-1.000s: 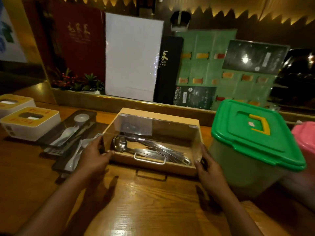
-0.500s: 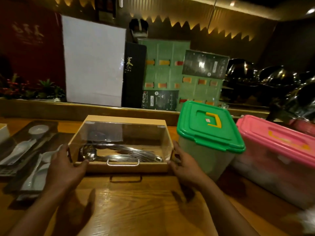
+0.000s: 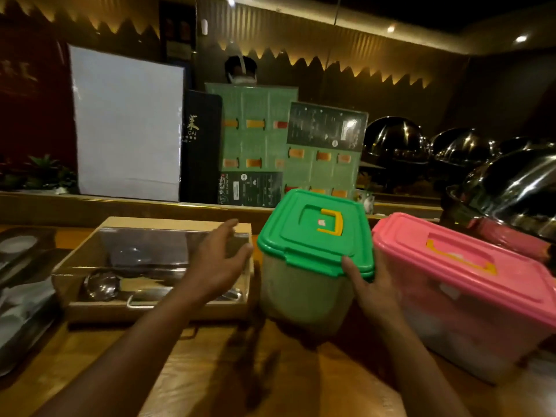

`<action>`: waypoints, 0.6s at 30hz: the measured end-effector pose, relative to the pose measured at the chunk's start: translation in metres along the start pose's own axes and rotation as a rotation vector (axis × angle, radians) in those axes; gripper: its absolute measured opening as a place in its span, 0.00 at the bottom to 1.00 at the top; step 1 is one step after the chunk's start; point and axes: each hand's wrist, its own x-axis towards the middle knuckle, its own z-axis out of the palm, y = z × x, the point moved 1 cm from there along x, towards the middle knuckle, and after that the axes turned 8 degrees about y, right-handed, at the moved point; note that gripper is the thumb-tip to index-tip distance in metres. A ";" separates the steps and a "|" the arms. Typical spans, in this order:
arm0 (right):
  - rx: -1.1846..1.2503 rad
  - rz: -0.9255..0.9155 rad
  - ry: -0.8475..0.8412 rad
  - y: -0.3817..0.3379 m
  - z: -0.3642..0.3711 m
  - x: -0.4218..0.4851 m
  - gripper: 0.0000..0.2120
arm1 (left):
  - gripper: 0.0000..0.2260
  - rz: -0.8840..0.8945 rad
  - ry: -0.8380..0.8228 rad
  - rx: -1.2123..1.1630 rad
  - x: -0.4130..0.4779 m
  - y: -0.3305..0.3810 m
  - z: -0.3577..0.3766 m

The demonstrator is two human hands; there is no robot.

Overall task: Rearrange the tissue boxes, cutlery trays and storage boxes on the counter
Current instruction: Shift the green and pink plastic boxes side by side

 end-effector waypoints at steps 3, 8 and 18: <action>0.058 -0.059 -0.122 0.010 -0.008 0.012 0.25 | 0.28 -0.054 -0.112 -0.095 0.005 0.023 0.051; 0.146 -0.025 -0.263 0.032 -0.021 0.043 0.23 | 0.28 0.015 0.120 0.035 -0.010 0.023 0.098; 0.351 0.070 -0.462 0.055 -0.026 0.080 0.26 | 0.22 0.006 0.302 0.089 -0.022 0.032 0.126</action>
